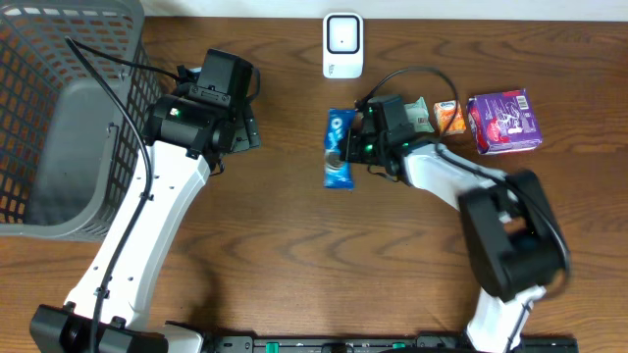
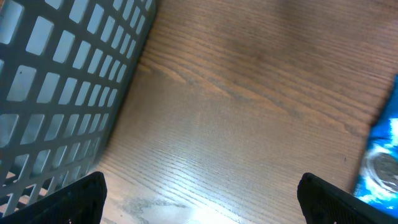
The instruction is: Scan the item barcode
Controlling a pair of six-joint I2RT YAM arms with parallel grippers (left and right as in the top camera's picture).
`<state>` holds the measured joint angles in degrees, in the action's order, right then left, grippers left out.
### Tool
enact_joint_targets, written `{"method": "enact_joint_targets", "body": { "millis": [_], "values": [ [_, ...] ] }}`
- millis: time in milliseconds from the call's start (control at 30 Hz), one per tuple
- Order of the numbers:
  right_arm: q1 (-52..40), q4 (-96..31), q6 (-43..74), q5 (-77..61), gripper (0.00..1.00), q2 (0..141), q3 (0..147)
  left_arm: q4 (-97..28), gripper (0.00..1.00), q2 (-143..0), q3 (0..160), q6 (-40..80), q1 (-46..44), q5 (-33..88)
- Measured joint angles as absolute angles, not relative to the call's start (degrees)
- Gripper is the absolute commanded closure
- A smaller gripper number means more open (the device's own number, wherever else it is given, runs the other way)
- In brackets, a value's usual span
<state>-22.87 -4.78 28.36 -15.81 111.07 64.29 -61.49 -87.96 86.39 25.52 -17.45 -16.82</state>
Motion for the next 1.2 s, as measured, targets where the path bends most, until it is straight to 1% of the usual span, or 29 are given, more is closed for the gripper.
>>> {"method": "enact_joint_targets", "body": {
  "millis": [167, 333, 433, 467, 500, 600, 633, 667, 733, 833, 1000, 1133, 1200],
  "values": [
    [-26.68, -11.27, 19.29, 5.52, 0.99, 101.43, 64.40, -61.52, 0.02, -87.96, 86.39, 25.52, -17.45, -16.82],
    [-31.33, -14.31, 11.35, 21.37, 0.99, 101.34, 64.53, -61.52, 0.02, -87.96, 86.39, 25.52, -17.45, -16.82],
    [-32.60, -15.00, 9.28, 25.71, 0.99, 102.89, 64.53, -61.52, 0.02, -87.96, 86.39, 25.52, -17.45, -16.82],
    [-32.71, -15.20, 8.95, 26.13, 0.95, 103.44, 64.53, -61.49, 0.02, -87.96, 86.39, 25.52, -17.45, -16.82],
    [-32.71, -15.31, 9.04, 26.28, 0.89, 103.90, 64.53, -61.49, 0.02, -87.96, 86.39, 25.52, -17.45, -16.82],
    [-32.51, -15.25, 9.56, 23.66, 0.56, 105.06, 64.49, -61.49, 0.02, -87.96, 86.39, 25.52, -17.45, -16.82],
    [-32.47, -15.05, 9.65, 22.15, 0.50, 105.23, 64.47, -61.52, 0.02, -87.96, 86.39, 25.52, -17.45, -16.82],
    [-32.47, -14.74, 9.67, 20.75, 0.47, 105.30, 64.47, -61.49, 0.02, -87.96, 86.39, 25.52, -17.45, -16.82],
    [-32.47, -14.13, 9.56, 18.59, 0.47, 105.34, 64.42, -61.49, 0.02, -87.96, 86.39, 25.52, -17.45, -16.82],
    [-32.49, -13.61, 9.63, 16.73, 0.43, 105.54, 64.42, -61.49, 0.02, -87.96, 86.39, 25.52, -17.45, -16.82],
    [-32.49, -13.34, 9.37, 16.58, 0.42, 107.90, 64.42, -61.49, 0.02, -87.96, 86.39, 25.52, -17.45, -16.82],
    [-32.49, -14.06, 8.82, 16.84, 0.44, 111.42, 64.42, -61.49, 0.02, -87.96, 86.39, 25.52, -17.45, -16.82],
    [-32.69, -13.93, 8.60, 17.12, 0.48, 112.29, 64.58, -61.52, 0.02, -87.96, 86.39, 25.52, -17.45, -16.82]
  ]
}}
